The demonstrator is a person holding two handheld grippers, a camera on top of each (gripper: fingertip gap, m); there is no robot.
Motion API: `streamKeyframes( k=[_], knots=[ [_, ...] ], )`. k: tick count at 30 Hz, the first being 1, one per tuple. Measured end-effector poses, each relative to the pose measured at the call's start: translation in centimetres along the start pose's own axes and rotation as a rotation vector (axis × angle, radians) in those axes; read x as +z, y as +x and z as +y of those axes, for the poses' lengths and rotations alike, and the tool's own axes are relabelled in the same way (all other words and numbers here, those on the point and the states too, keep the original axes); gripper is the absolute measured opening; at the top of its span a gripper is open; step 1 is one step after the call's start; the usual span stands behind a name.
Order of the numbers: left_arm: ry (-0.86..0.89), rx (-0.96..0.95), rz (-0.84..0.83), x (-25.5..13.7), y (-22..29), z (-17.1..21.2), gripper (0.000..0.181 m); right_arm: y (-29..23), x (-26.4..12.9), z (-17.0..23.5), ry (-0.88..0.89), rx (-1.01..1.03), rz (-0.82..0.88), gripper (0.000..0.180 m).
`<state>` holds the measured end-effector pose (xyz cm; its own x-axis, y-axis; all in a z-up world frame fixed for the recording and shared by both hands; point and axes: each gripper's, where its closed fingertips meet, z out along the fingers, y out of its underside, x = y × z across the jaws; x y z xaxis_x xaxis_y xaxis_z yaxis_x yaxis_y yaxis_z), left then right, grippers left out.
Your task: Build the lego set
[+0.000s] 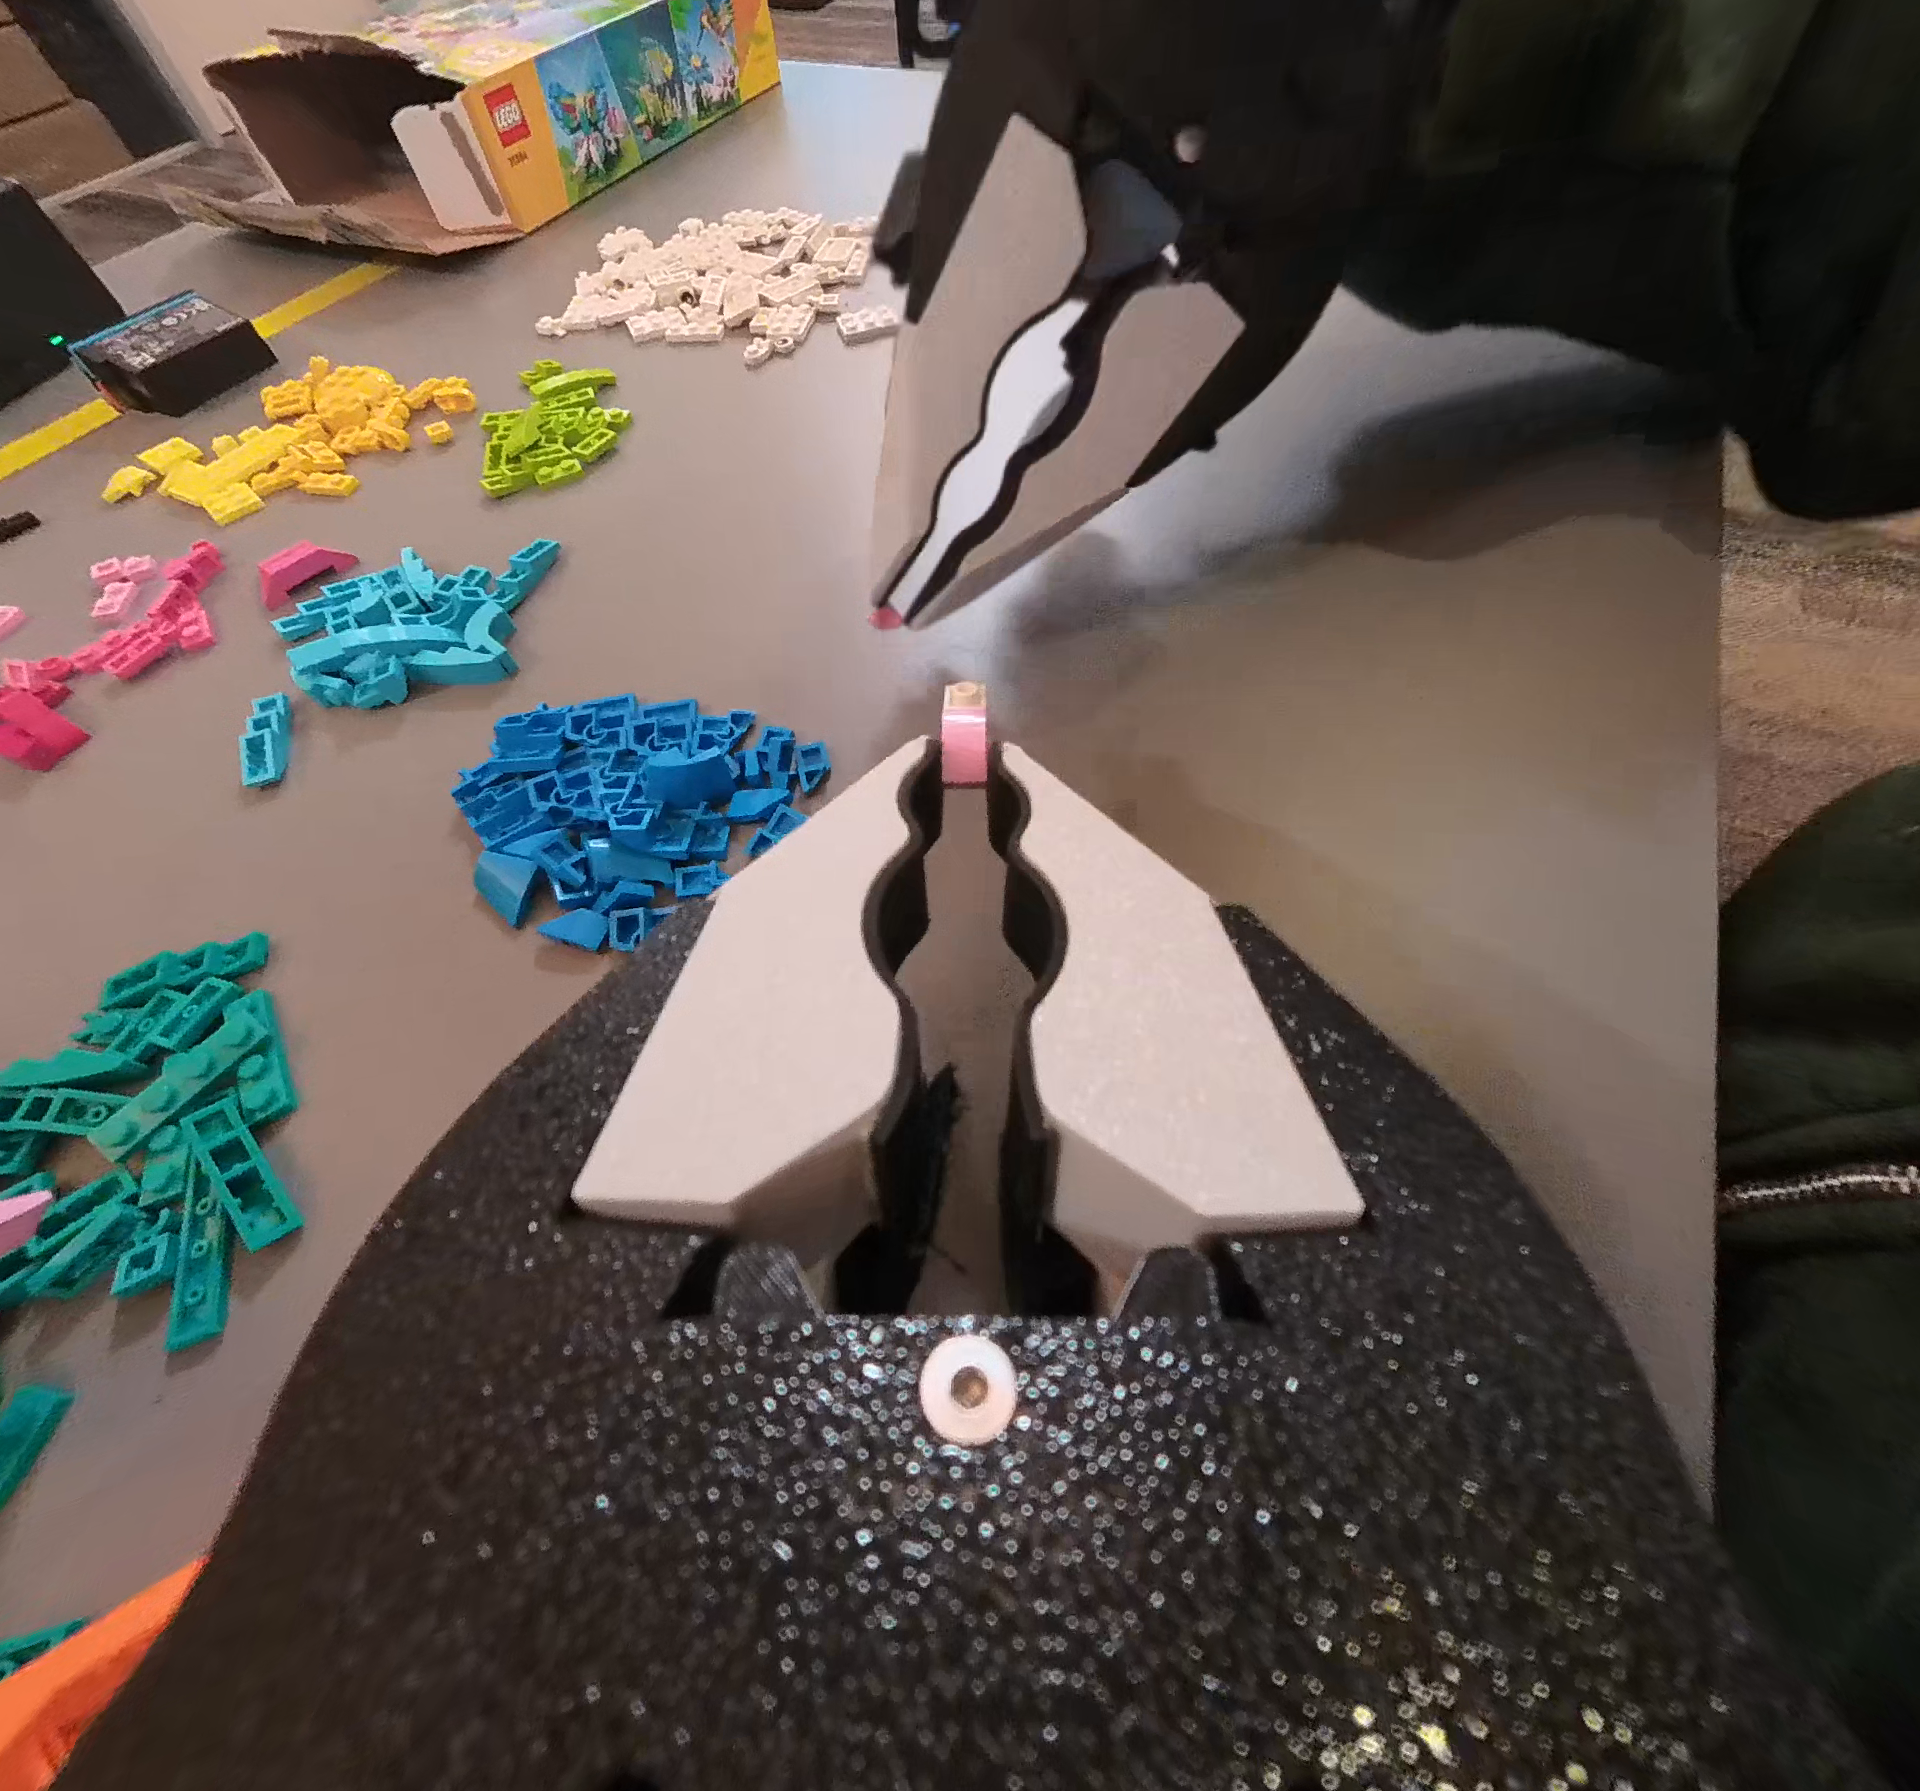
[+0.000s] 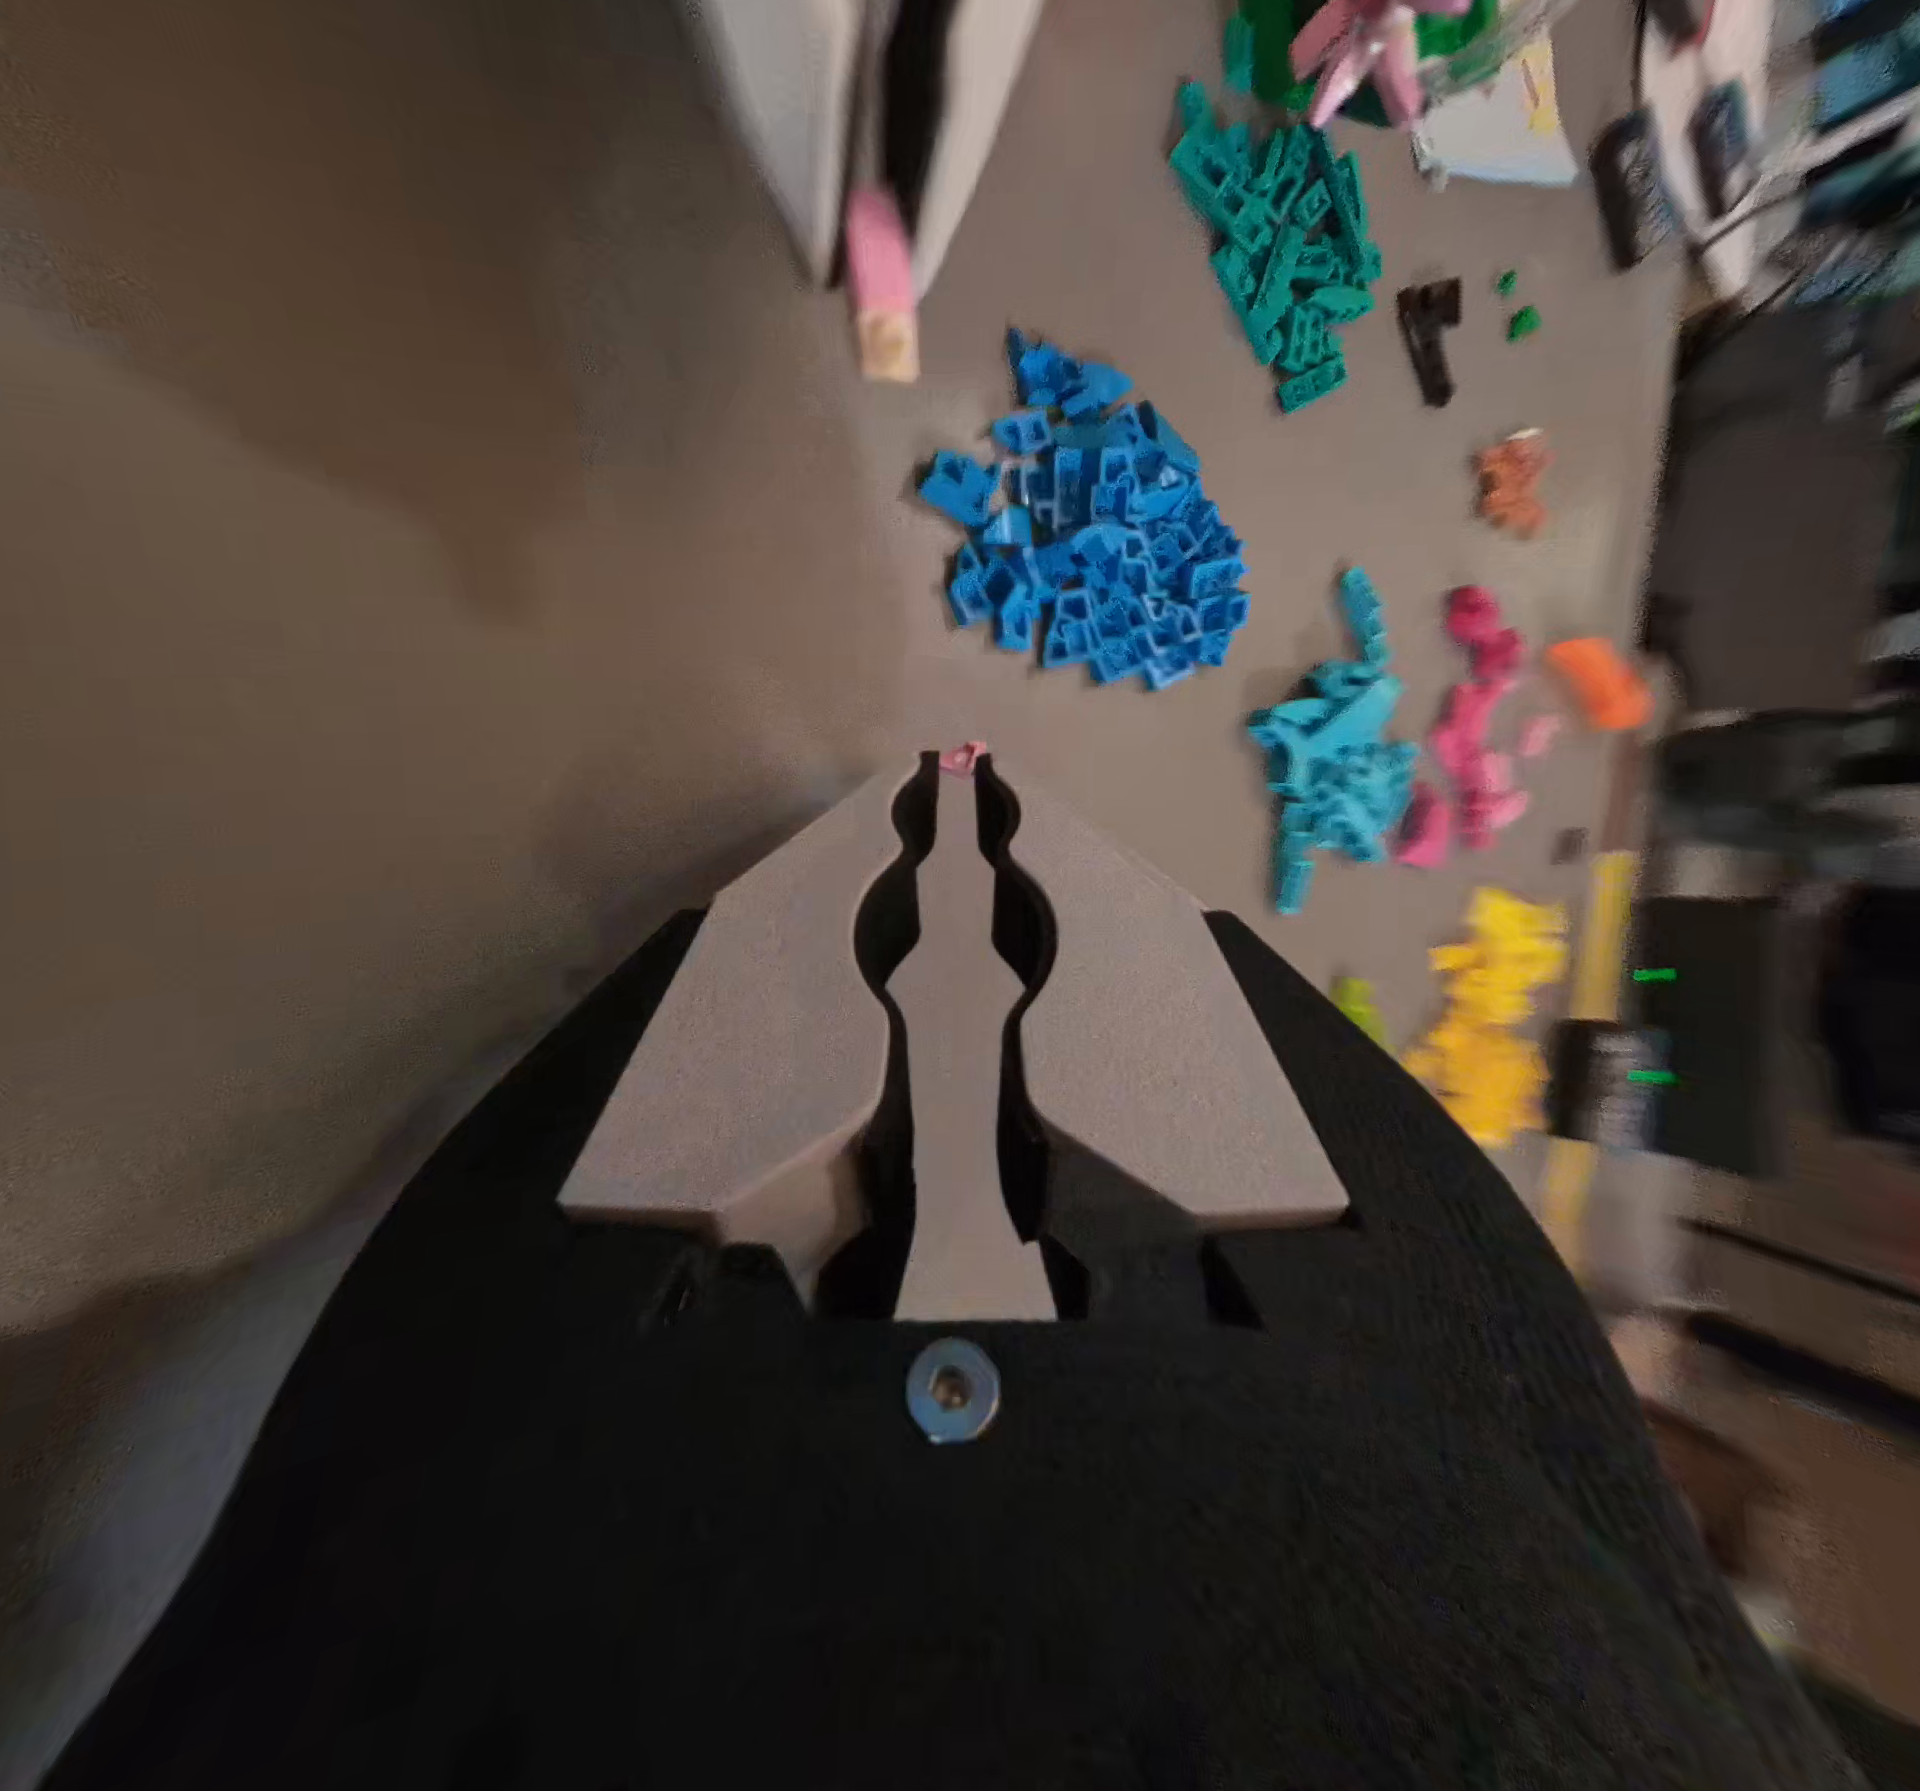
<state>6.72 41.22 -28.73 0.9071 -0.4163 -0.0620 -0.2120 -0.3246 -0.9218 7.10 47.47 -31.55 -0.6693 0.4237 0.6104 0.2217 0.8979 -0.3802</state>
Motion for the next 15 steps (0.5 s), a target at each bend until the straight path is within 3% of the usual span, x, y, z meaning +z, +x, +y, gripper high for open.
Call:
streamKeyframes(
  k=[1,8,15],
  knots=[
    [-0.002,0.004,0.001,0.0,0.1,0.0,0.006,0.1,-0.2,0.2,-0.038,-0.136,0.042,0.005],
    [-0.001,0.017,0.005,-0.2,0.3,-0.1,0.006,-1.2,-0.7,-0.6,-0.211,-1.04,0.16,0.005],
    [0.001,0.025,0.016,-0.2,0.6,-0.2,0.006,-4.0,-0.7,-0.7,-0.165,-1.334,0.079,0.005]
  ],
)
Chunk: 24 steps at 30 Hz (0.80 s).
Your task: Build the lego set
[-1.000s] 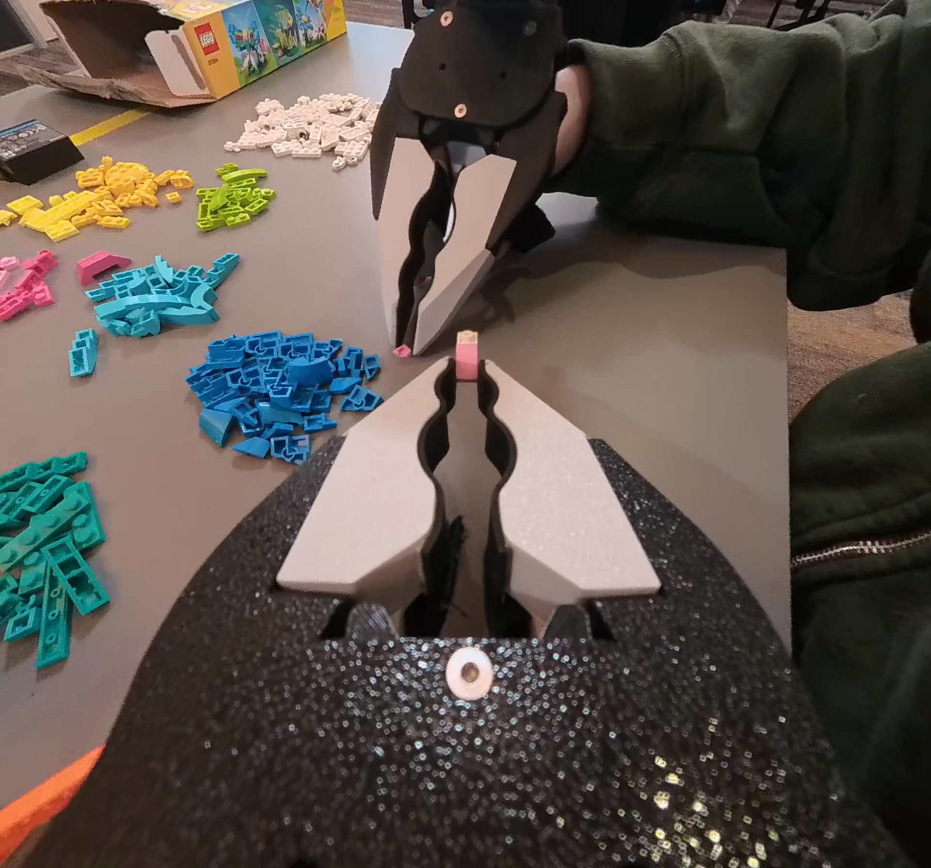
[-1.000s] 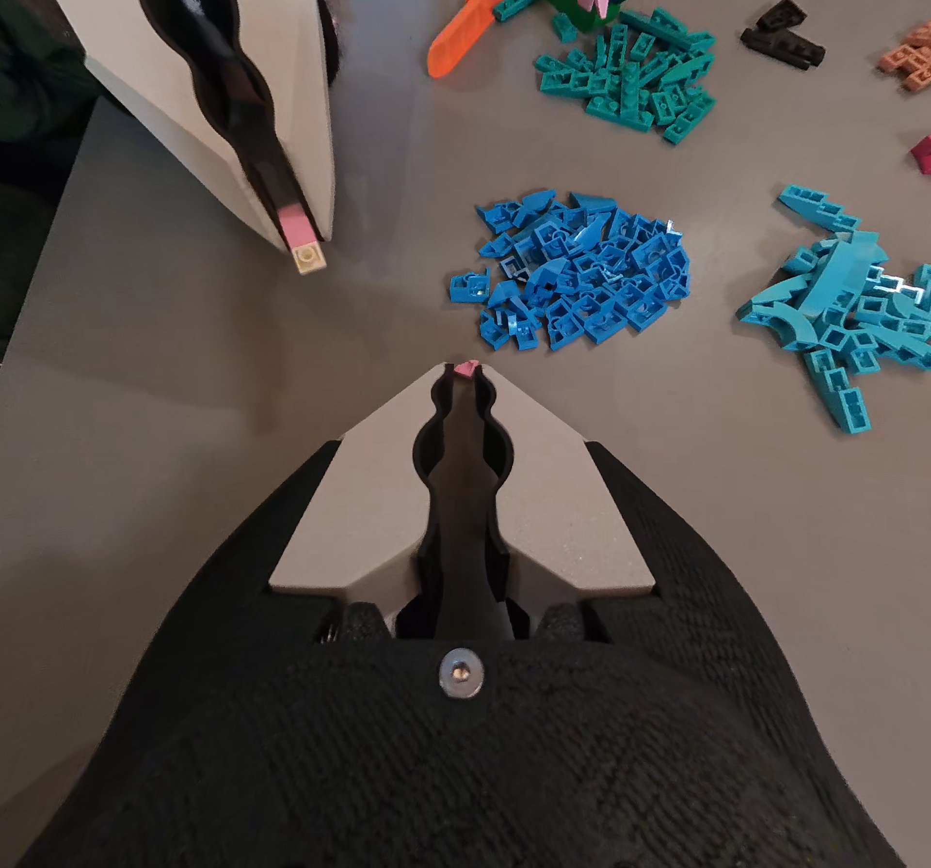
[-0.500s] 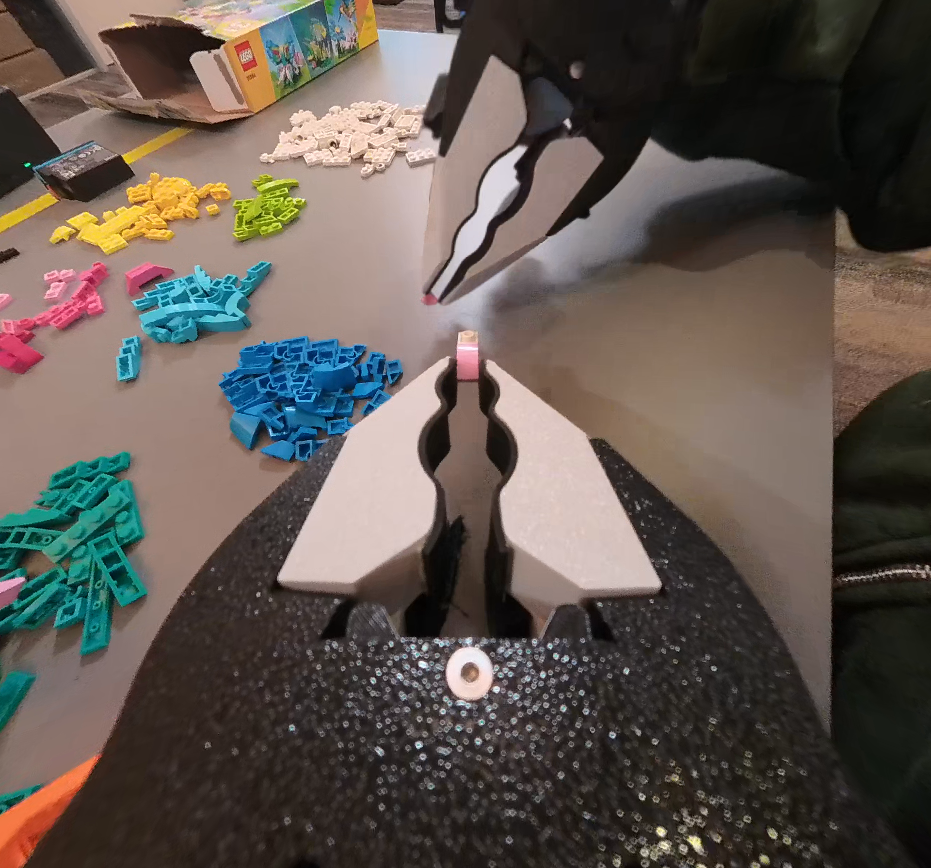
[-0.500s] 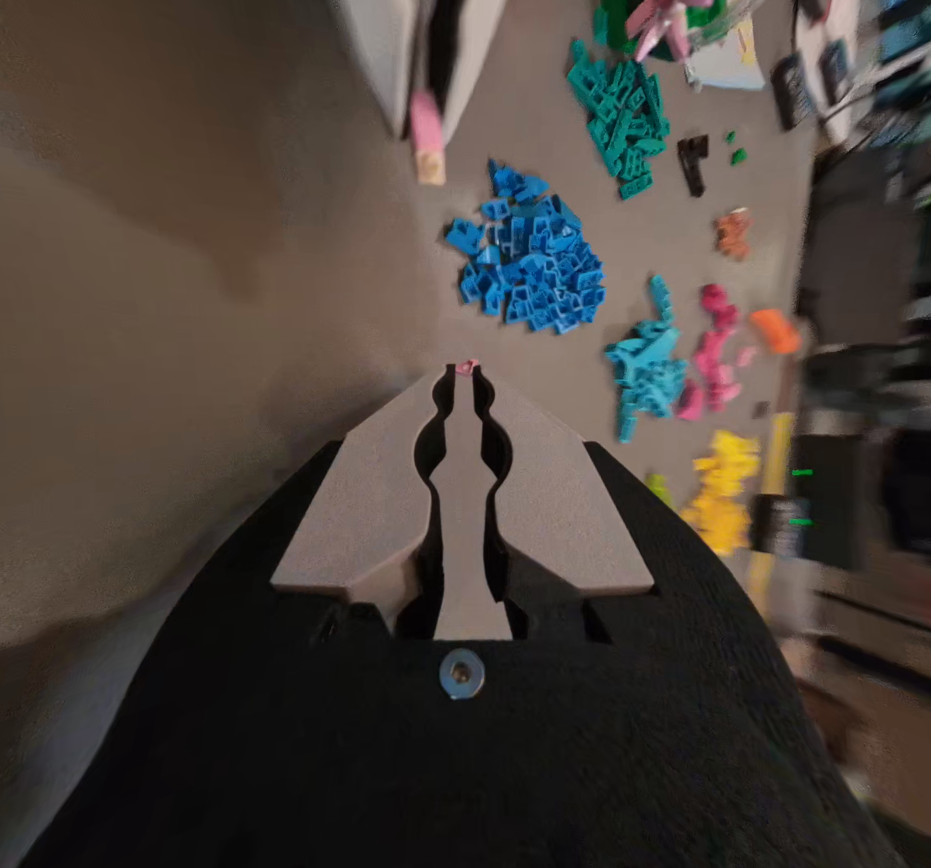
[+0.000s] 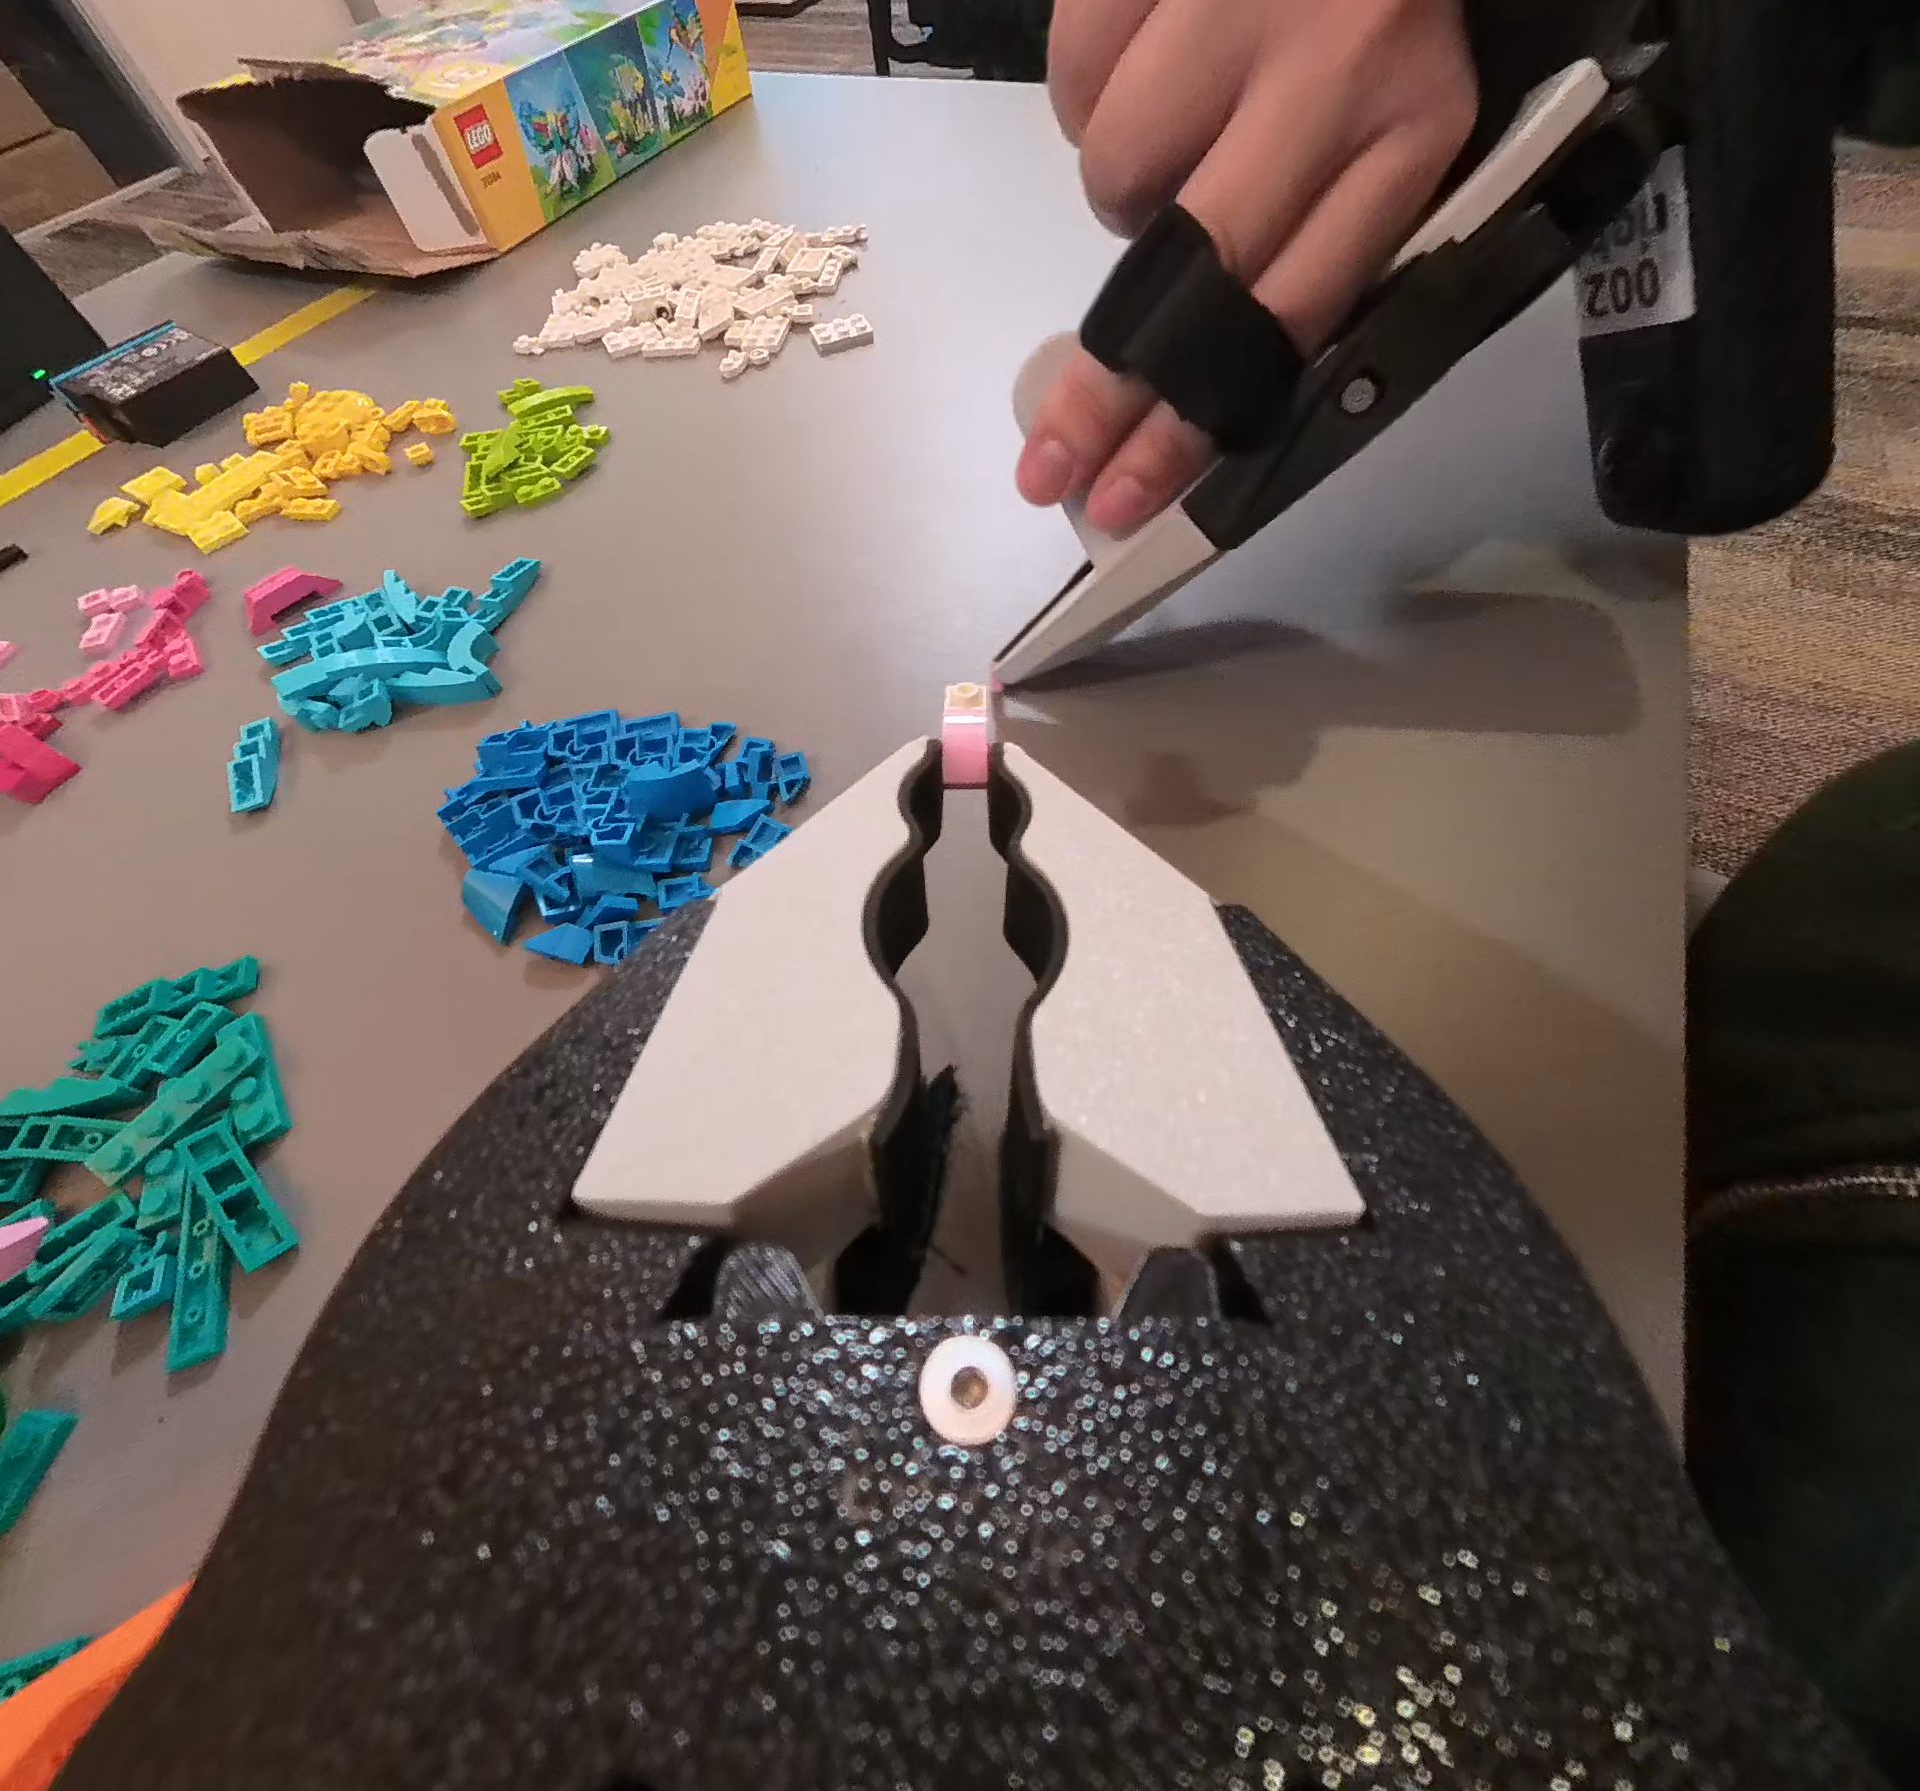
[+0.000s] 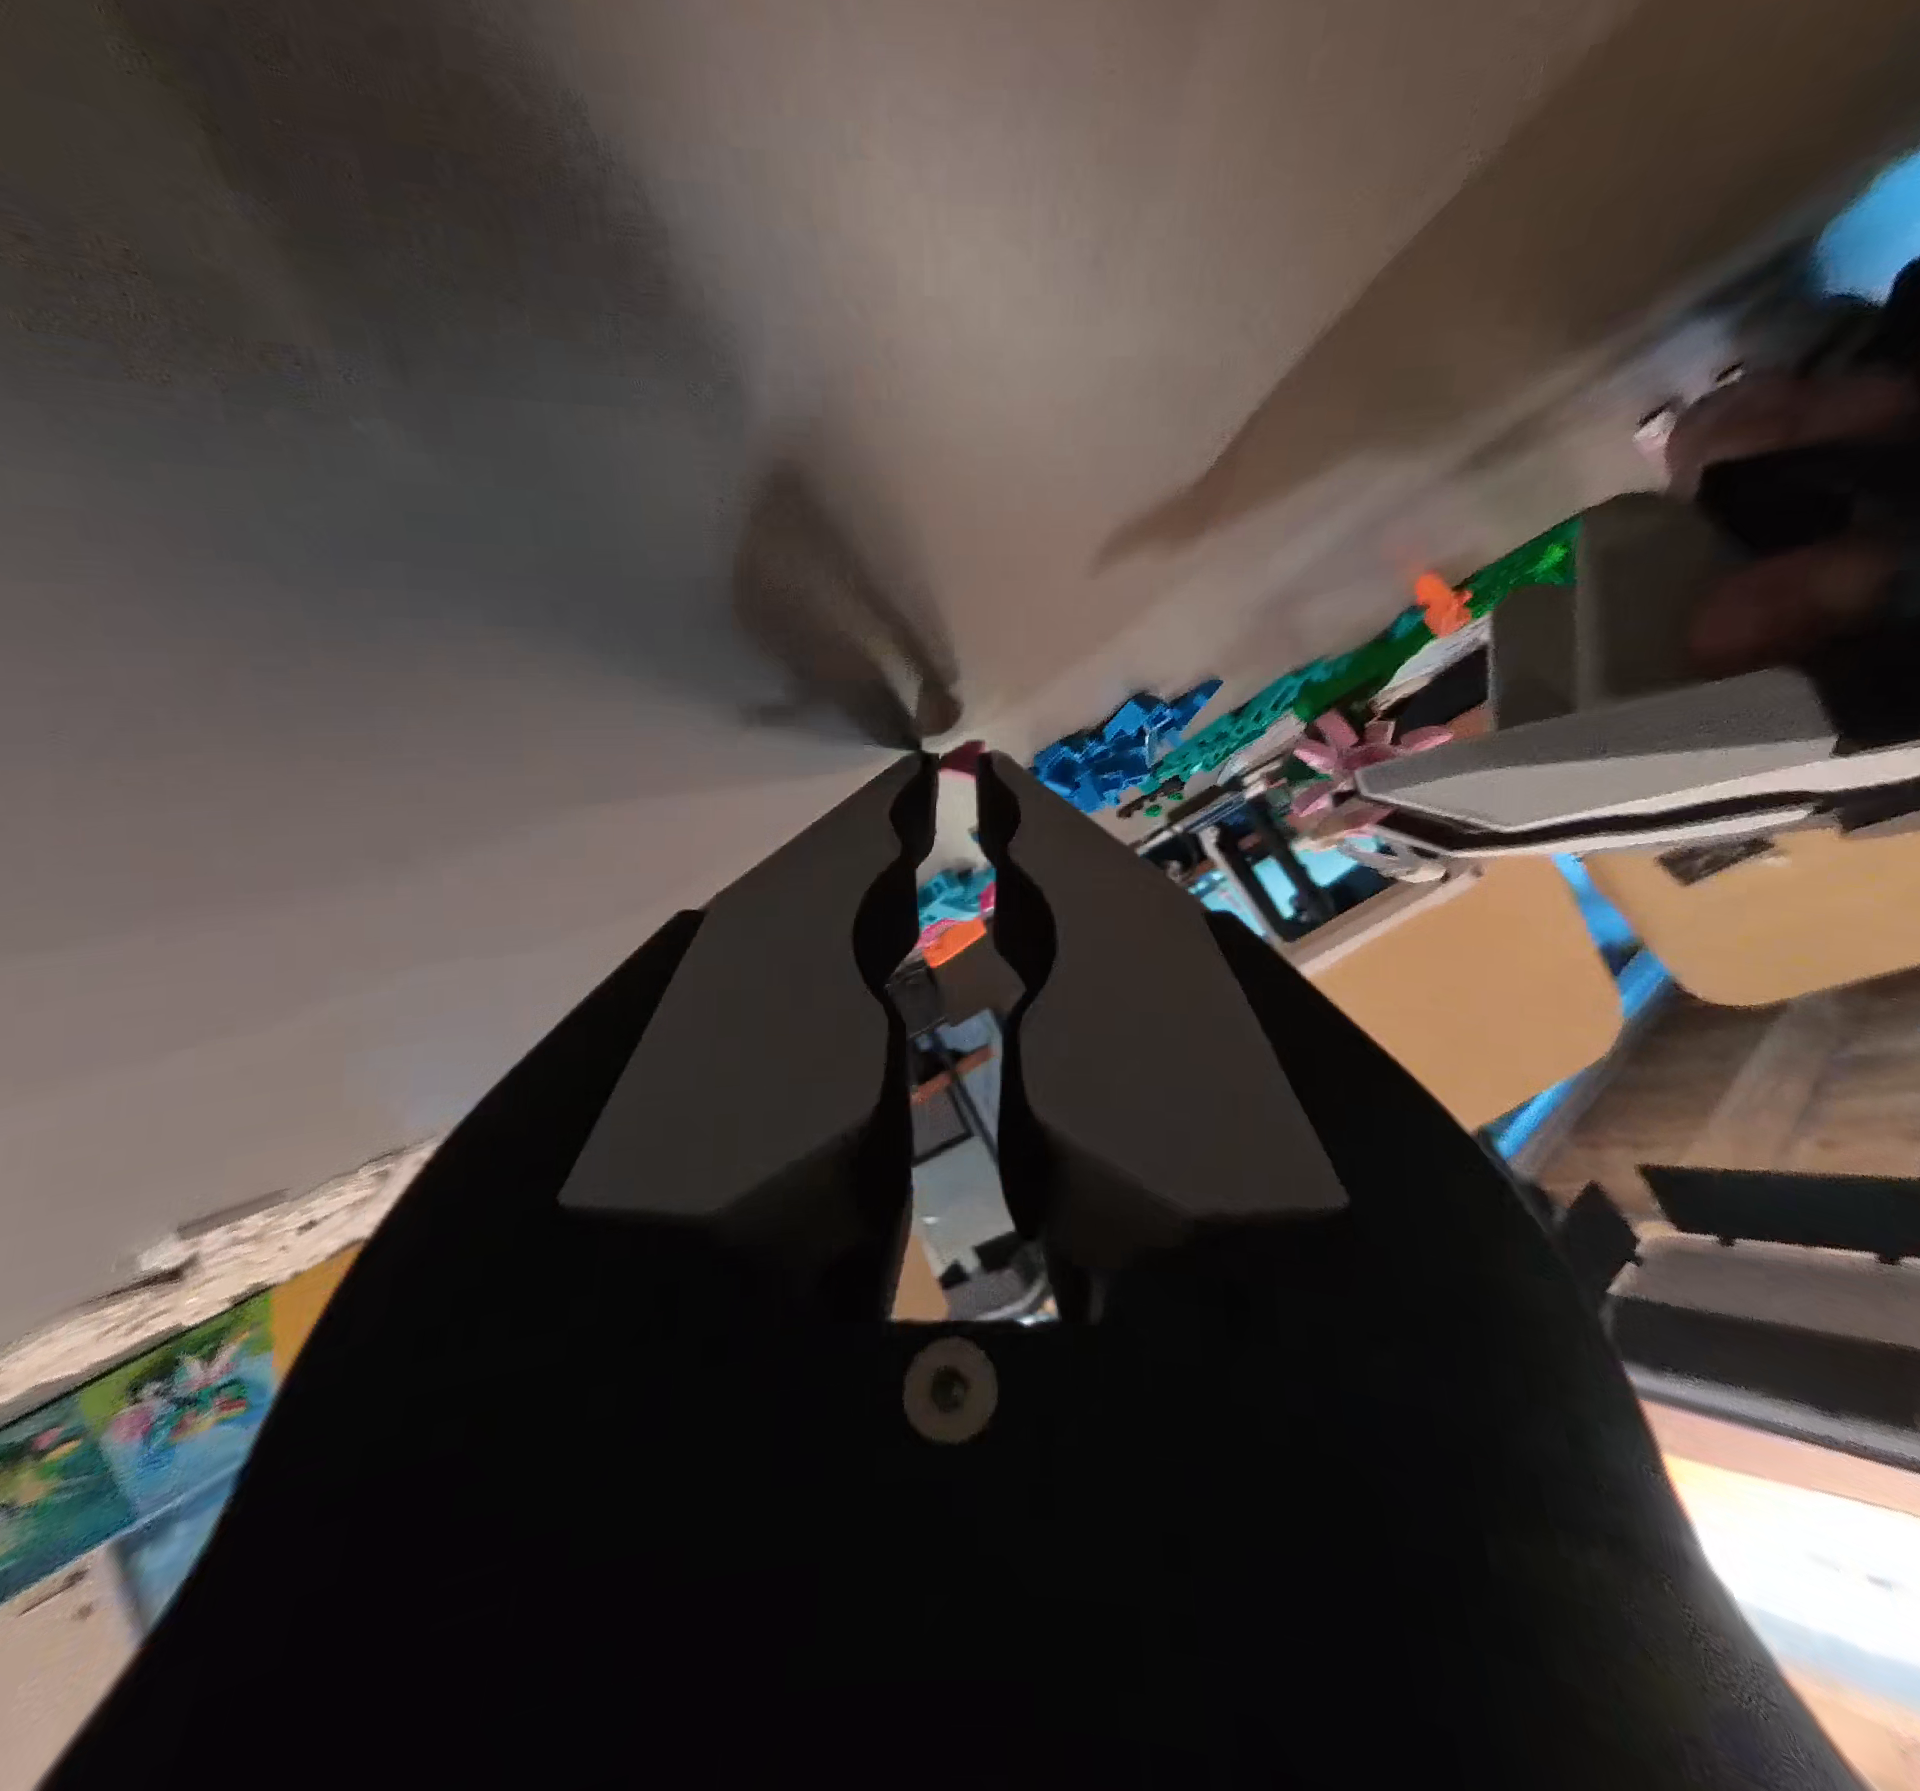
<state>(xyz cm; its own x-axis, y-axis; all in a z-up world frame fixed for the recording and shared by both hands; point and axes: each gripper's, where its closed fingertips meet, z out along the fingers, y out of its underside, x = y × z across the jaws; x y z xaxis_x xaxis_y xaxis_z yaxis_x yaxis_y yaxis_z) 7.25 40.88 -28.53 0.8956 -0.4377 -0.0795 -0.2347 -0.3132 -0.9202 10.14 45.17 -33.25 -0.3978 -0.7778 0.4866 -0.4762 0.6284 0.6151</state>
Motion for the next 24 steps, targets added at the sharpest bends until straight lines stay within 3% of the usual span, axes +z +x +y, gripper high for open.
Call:
streamKeyframes(
  k=[10,20,24],
  knots=[
    [-0.006,-0.009,0.026,0.1,0.5,-0.1,0.006,0.8,-1.6,-2.2,0.141,0.037,0.03,0.006],
    [-0.031,-0.006,0.043,0.5,1.0,0.1,0.006,0.3,-2.7,-1.6,0.21,0.343,-0.002,0.022],
    [-0.044,0.0,0.052,0.7,1.3,0.2,0.006,0.7,-3.1,-1.2,0.264,0.6,-0.008,0.023]
  ],
)
